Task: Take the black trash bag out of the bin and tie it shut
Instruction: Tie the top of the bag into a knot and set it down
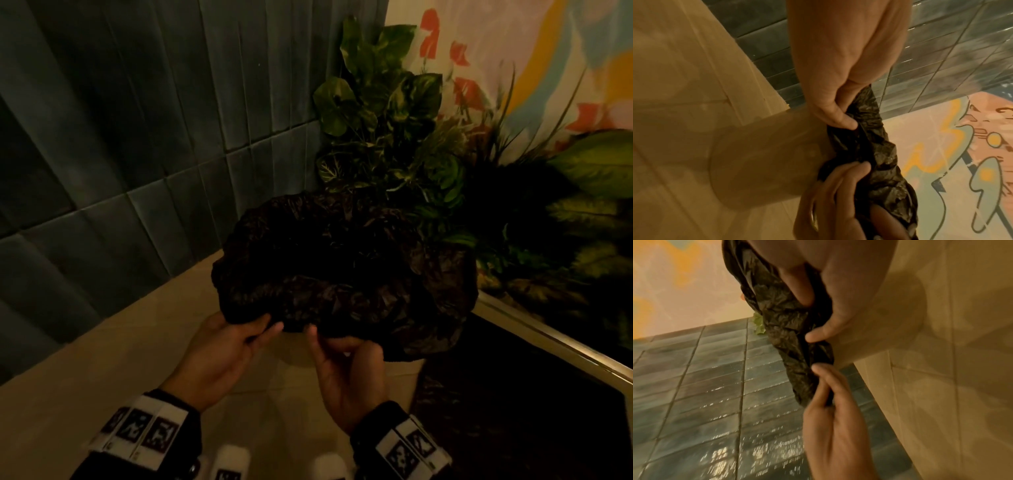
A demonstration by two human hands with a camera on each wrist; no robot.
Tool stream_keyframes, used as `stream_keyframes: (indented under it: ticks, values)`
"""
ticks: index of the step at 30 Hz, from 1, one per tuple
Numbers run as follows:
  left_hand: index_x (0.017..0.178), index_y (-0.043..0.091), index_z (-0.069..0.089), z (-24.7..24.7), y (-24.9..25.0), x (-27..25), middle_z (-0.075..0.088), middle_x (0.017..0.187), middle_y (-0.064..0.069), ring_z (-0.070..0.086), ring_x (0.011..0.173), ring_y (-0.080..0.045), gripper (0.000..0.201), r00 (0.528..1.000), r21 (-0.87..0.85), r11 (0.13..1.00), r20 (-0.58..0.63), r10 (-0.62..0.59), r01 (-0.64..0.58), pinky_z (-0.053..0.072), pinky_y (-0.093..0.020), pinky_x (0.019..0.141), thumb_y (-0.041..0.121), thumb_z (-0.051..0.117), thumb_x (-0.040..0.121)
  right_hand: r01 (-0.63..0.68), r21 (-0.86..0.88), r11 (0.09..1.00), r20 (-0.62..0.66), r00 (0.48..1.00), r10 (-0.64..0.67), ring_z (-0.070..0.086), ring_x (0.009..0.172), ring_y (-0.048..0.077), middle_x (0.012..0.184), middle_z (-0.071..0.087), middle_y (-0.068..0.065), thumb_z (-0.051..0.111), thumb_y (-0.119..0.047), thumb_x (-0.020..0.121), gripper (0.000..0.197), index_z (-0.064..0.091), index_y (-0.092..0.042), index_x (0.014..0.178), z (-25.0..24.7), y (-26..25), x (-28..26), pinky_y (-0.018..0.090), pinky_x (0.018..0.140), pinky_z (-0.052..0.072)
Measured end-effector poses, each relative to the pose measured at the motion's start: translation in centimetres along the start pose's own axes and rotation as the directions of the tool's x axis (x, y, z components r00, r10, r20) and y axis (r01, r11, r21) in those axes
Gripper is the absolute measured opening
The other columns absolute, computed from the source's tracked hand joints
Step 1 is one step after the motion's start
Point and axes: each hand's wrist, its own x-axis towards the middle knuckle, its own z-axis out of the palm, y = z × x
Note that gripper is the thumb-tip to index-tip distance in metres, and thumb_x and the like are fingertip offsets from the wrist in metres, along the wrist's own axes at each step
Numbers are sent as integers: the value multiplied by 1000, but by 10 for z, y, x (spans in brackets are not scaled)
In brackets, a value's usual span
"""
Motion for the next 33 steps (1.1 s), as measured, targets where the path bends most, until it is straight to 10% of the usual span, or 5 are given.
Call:
stream_keyframes:
  ticks: [7,15,23,28,33]
  values:
    - [108,1,61,4,-1,10,65,116,-17,65,98,-27,44,999,-45,998,9,-39,40,61,-27,65,-25,36,83,16,-181,983,135,991,8,65,98,29,115,64,9,67,-24,84,32,61,-16,114,13,14,-23,44,88,54]
    - [119,4,58,8,4,12,62,118,-19,61,91,-30,58,981,48,995,170,-90,83,54,-34,63,-22,29,77,94,-298,950,72,995,-76,60,75,18,109,66,11,65,-25,85,49,52,-6,129,15,21,-2,23,49,47]
    - [115,35,55,-2,16,-14,66,105,5,62,93,-21,42,989,433,901,-138,51,14,48,-36,70,55,62,79,28,-289,957,89,996,-3,47,53,11,61,57,-3,43,-1,97,22,53,-19,91,5,13,-2,25,46,35]
    - [107,11,65,-4,10,-7,72,95,-11,67,71,-19,20,981,385,917,-112,159,-105,56,-28,58,15,63,87,13,-209,978,139,990,16,59,63,18,74,61,6,39,9,93,27,53,-11,107,10,13,0,31,54,56]
    - [107,-1,64,-5,9,5,72,106,-12,68,99,-23,24,996,28,998,-63,61,-60,58,-26,79,-8,50,89,32,-114,993,197,980,-9,65,95,32,105,66,16,29,19,83,49,59,-1,115,19,10,-1,42,83,56]
